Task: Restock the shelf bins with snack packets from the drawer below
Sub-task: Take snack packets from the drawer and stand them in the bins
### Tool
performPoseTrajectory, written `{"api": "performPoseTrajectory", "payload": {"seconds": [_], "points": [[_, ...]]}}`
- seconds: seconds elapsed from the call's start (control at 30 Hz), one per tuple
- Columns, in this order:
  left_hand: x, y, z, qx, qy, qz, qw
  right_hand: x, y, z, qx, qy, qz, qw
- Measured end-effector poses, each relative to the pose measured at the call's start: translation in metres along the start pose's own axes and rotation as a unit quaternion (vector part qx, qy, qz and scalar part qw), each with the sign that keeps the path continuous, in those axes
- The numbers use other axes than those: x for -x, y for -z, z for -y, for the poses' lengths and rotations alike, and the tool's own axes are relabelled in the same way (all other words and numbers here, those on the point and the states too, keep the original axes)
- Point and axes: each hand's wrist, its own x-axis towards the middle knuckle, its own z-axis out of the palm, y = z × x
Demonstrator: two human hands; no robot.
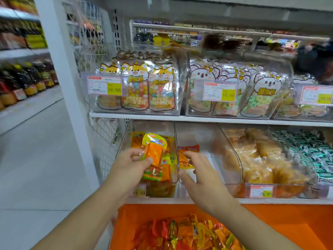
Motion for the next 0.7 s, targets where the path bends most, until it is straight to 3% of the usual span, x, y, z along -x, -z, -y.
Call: {"api": "performPoseTrajectory", "payload": {"seconds": [0.2,0.43,0.7], "points": [[-0.097,-0.022,0.011,-0.089,-0.018,-0.063,0.994,-0.009,-0.019,-0.023,0.037,0.033,0.042,0.998],[-0.163,-0.047,0.028,-0.326,-0.071,-0.104,0.937,-0.013,-0.024,-0.028,0.035,-0.013,0.073,0.997],[-0.162,-0.052,0.035,-0.347,-0.139,-0.118,0.920,-0.010,-0.021,-0.027,0.085,0.021,0.080,0.993]]}}
